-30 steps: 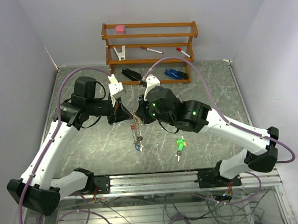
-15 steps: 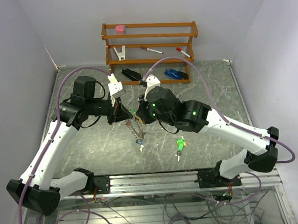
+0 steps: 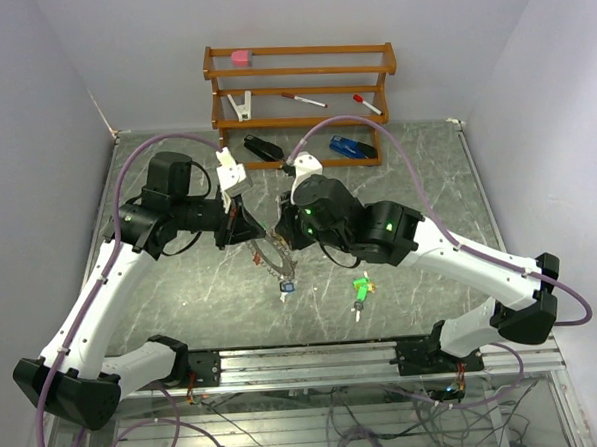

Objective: Put the keys on the keyring

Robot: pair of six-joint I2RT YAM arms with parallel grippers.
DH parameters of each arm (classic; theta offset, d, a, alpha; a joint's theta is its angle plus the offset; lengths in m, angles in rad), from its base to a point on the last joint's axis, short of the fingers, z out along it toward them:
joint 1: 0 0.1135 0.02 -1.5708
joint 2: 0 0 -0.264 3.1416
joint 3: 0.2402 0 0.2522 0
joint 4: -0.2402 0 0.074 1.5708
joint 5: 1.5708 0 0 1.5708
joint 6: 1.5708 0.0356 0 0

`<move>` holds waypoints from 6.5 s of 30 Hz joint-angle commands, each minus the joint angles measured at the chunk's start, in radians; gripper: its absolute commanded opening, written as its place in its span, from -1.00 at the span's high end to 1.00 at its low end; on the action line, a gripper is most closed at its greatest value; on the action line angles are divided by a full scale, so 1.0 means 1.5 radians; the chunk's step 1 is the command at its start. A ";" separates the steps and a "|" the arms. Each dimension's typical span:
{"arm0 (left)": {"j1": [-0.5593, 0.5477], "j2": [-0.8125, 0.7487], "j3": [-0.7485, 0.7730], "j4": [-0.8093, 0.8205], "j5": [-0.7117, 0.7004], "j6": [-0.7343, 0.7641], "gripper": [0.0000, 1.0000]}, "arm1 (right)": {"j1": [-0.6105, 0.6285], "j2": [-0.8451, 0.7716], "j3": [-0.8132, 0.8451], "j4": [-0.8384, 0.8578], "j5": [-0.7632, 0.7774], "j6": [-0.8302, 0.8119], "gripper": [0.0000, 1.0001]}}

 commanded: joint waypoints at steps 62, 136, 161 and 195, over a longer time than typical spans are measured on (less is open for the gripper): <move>-0.025 0.033 0.023 0.120 0.237 -0.033 0.86 | 0.002 -0.147 -0.083 0.103 -0.072 -0.068 0.40; -0.061 0.074 0.085 -0.063 0.304 0.183 0.86 | 0.007 -0.212 -0.156 0.127 -0.166 -0.125 0.59; -0.069 0.077 0.099 -0.055 0.292 0.168 0.86 | 0.006 -0.221 -0.198 0.157 -0.187 -0.129 0.63; -0.077 0.090 0.096 0.054 0.217 0.045 0.41 | 0.006 -0.202 -0.136 0.033 -0.136 -0.058 1.00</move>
